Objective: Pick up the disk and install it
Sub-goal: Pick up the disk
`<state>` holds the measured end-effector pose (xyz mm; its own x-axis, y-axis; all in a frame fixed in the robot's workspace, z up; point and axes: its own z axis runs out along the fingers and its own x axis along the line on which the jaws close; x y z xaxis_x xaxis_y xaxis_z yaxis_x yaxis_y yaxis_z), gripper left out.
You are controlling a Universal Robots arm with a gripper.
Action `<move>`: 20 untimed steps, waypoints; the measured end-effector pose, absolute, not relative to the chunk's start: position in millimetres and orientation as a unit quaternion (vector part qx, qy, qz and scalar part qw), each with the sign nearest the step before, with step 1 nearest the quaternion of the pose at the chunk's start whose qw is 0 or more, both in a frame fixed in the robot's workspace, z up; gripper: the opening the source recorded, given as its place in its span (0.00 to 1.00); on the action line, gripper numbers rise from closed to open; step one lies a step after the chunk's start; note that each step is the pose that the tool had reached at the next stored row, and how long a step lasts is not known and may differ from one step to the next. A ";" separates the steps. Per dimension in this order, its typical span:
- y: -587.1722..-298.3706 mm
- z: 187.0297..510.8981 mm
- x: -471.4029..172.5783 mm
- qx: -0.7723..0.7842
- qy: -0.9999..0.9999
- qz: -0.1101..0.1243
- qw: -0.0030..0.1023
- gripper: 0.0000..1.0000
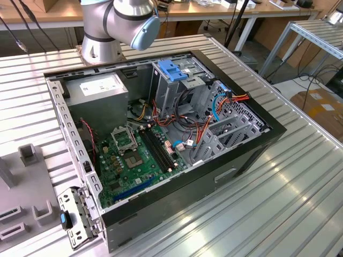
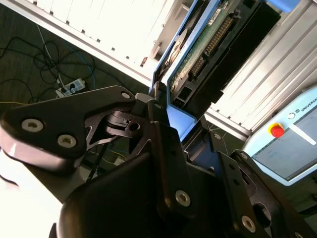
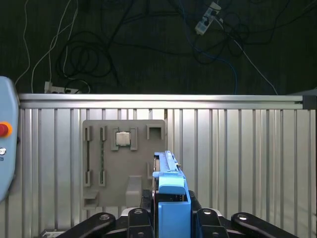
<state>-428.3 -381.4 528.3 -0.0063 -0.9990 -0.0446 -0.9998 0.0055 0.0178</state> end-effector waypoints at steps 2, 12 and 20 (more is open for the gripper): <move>-381.4 528.3 -426.3 -0.705 0.709 0.022 0.010 0.37; -381.3 528.3 -418.6 -0.705 0.709 0.022 0.010 0.37; -381.4 528.4 -410.7 -0.705 0.709 0.022 0.010 0.37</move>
<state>-410.7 -381.4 528.4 -0.0062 -0.9990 -0.0446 -0.9998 0.0054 0.0178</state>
